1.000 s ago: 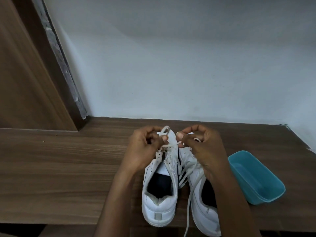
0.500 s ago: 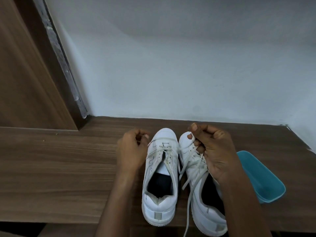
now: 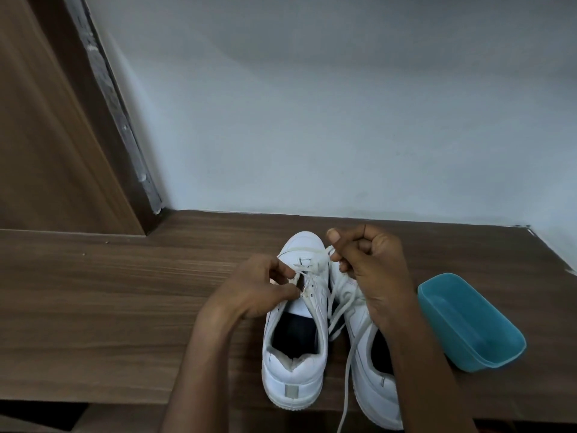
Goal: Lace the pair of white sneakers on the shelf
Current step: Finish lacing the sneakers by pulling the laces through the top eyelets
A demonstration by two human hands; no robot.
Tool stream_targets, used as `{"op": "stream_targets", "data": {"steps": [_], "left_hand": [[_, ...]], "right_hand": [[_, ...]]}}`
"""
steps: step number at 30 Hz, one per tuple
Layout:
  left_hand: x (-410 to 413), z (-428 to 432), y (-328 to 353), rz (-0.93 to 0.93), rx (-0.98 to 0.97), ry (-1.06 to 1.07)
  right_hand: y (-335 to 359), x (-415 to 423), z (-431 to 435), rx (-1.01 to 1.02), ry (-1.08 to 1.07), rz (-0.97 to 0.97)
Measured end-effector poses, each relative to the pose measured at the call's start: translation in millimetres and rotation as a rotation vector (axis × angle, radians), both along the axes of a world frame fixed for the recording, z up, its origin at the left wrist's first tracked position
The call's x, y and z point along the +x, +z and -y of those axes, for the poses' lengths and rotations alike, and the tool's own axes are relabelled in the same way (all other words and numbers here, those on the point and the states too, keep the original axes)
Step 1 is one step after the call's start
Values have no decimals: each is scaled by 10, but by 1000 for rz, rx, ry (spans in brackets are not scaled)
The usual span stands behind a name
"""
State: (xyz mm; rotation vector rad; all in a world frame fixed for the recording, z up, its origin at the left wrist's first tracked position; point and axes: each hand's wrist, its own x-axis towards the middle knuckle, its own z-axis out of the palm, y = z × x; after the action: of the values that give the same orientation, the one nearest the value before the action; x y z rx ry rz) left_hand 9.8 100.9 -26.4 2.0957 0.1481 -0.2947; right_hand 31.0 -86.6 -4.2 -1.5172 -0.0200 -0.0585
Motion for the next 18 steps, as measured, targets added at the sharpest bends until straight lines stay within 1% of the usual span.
{"op": "stream_targets", "data": {"steps": [3,6,13,15,18], "left_hand": [[7,21,-8,12,-44,55],[31,15,-47,13,-95,109],[59,-39,-140,-48,-267,152],[56,-49,-150,-69,-311,168],[53,-47,-155,-112,-347,202]], "right_hand": [[-86,-19,-108,-121,69,35],[-137,-15,-141,-261,87,60],[-166,36,-61,-313,2,84],[-172,45,-65,-278,-18,73],[-103,11,-89,-71,91,24]]}}
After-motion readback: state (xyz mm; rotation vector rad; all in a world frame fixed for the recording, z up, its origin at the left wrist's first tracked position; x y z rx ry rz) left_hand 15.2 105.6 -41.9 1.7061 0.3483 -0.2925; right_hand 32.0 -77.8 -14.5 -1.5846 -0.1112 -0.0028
